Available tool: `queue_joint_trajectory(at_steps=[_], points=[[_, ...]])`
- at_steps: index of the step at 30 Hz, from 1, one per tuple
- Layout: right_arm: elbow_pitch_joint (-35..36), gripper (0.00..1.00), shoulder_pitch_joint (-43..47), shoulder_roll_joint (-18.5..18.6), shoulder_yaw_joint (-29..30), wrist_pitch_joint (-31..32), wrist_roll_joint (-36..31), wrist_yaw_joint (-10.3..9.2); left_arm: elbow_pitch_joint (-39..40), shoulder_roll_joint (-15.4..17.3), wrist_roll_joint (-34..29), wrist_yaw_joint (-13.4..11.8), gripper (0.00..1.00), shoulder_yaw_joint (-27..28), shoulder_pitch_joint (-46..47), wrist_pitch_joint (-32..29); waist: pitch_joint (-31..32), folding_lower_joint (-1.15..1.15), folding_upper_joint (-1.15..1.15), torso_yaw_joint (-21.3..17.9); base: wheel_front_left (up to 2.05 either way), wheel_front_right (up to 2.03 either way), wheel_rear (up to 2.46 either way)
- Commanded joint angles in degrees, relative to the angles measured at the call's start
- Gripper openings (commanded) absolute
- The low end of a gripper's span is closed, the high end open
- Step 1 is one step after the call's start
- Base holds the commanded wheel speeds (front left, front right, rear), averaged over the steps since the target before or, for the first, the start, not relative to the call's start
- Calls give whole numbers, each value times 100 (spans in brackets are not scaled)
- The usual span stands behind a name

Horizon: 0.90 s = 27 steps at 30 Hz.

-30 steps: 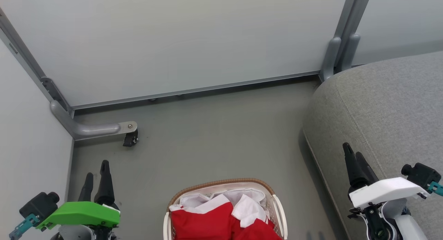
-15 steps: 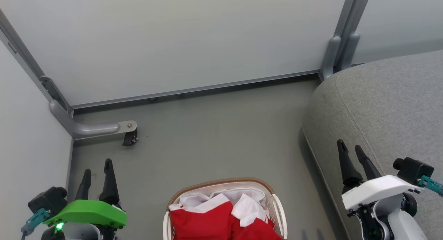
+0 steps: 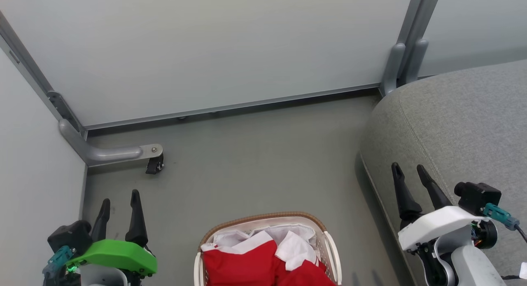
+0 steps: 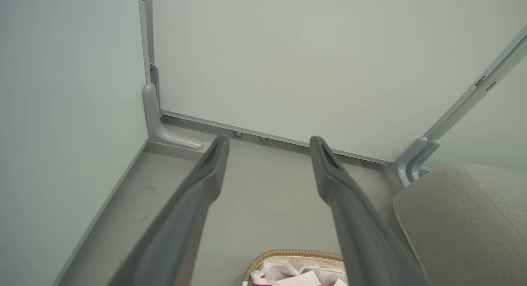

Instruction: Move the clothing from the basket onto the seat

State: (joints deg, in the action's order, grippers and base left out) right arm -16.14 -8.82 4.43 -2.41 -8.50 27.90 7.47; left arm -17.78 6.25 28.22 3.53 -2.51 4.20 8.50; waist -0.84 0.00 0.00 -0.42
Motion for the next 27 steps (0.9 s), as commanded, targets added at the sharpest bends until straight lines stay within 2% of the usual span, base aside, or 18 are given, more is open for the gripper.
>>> queue_joint_trajectory(at_steps=[1, 27], points=[[-16, 100, -87, 49, -17, -54, -178, 2, -14, 36, -148, -20, 100, -22, 70, 52, 5, 0, 0, -2, 0, 0, 0], [-362, 100, 57, -33, 2, -397, -1543, 3, -179, -135, -1443, 49, 100, 0, -188, 390, 65, 0, 0, -22, 0, 0, 0]])
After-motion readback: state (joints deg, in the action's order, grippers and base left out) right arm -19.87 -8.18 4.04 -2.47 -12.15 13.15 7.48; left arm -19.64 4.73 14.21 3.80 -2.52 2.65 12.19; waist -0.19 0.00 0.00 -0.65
